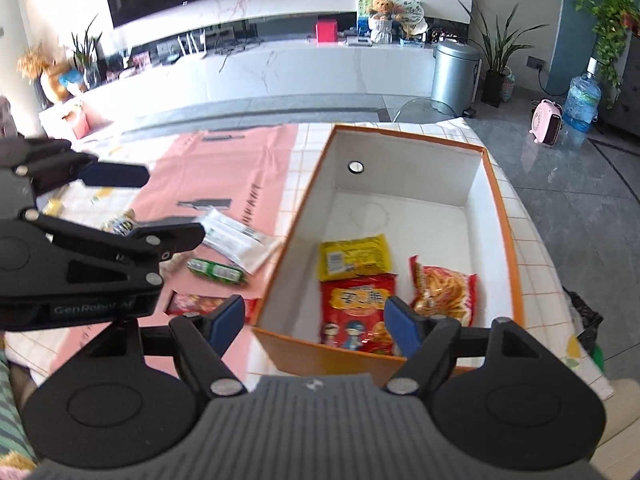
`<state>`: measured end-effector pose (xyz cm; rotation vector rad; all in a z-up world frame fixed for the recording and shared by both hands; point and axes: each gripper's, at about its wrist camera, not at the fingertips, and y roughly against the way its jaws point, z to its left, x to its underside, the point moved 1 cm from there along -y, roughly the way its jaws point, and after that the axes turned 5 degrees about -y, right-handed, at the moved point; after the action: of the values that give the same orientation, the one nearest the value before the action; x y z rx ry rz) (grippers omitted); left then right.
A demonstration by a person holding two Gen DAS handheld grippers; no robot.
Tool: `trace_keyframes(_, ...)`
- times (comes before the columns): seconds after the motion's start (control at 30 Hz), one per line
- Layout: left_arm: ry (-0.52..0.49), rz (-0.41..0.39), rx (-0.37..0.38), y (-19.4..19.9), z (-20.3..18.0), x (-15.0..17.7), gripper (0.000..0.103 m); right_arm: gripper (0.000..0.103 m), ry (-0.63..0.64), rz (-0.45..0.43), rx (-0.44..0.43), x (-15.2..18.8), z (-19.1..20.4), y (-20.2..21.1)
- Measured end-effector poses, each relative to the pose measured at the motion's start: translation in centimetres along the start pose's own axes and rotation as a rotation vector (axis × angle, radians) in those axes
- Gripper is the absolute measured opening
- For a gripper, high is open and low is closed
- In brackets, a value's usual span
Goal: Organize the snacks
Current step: 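Withdraw both open tools from the orange box, then move the left tool to the wrapped round pastry while the right tool approaches the red chocolate bar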
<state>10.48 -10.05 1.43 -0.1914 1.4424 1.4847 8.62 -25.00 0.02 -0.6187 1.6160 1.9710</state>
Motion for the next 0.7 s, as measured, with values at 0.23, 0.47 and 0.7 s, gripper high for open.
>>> trace_keyframes(0.23,0.212,-0.017,-0.056,2.4,4.1,5.4,0.079,0.078,-0.083,-0.052,-0.014,2.4,3.5,-0.2)
trace_keyframes(0.47,0.375,-0.014,-0.095,3.6,7.4,11.0,0.082,0.076,-0.098,-0.103,-0.020,5.0,6.8,-1.2)
trace_keyframes(0.7,0.432,0.018,-0.089,3.2,8.7,14.7,0.082,0.060,-0.022,-0.084,-0.070,7.5,10.7,-3.2)
